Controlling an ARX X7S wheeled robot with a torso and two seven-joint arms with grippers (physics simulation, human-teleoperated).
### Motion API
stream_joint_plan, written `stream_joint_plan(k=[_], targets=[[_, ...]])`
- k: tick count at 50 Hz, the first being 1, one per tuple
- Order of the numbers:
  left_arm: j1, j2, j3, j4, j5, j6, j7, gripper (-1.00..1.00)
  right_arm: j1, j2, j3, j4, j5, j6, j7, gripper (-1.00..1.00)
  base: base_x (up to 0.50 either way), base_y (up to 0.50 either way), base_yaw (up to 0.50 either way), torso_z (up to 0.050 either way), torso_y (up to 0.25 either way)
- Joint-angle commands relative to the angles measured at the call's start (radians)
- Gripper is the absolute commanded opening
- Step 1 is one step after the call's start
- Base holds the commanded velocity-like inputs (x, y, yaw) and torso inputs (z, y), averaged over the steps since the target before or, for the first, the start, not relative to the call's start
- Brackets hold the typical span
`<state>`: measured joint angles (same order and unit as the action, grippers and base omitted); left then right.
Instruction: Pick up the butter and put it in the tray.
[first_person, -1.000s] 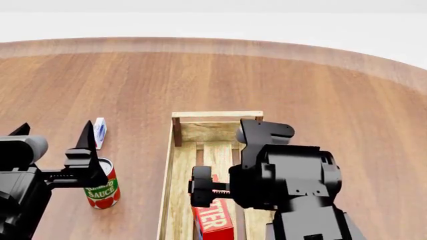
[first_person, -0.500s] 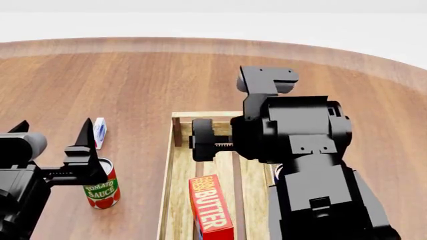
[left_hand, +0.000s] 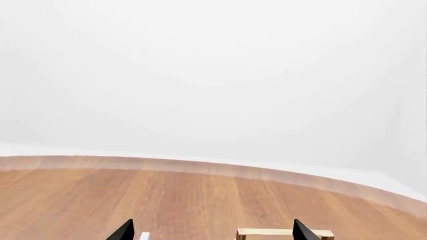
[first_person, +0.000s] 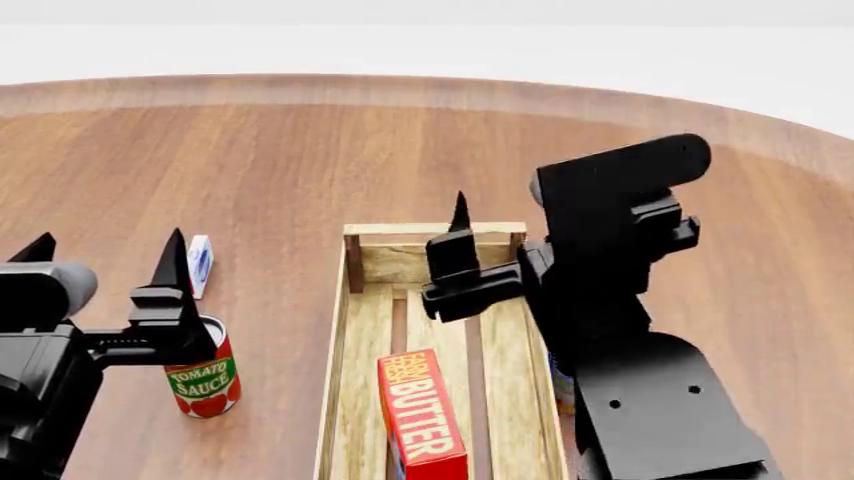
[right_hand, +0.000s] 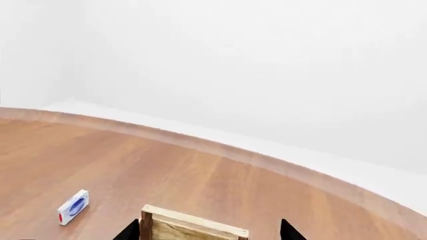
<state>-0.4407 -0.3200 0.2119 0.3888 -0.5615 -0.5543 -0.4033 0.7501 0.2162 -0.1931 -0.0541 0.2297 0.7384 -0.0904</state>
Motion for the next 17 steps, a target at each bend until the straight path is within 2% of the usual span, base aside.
stream_joint_plan(k=[1, 12, 17], targets=[[0.002, -0.002, 0.015, 0.022, 0.009, 0.007, -0.007, 1.0, -0.312, 0.072, -0.014, -0.368, -0.128, -0.186, 0.14, 1.0, 0.0, 0.0, 0.0, 0.0, 0.0], [0.01, -0.009, 0.029, 0.051, 0.018, 0.01, -0.016, 1.0, -0.376, 0.083, -0.01, -0.453, -0.132, -0.168, 0.165, 1.0, 0.0, 0.0, 0.0, 0.0, 0.0], [0.011, -0.01, 0.03, 0.058, 0.016, 0.012, -0.017, 1.0, -0.388, 0.079, -0.01, -0.432, -0.137, -0.214, 0.173, 1.0, 0.0, 0.0, 0.0, 0.0, 0.0]])
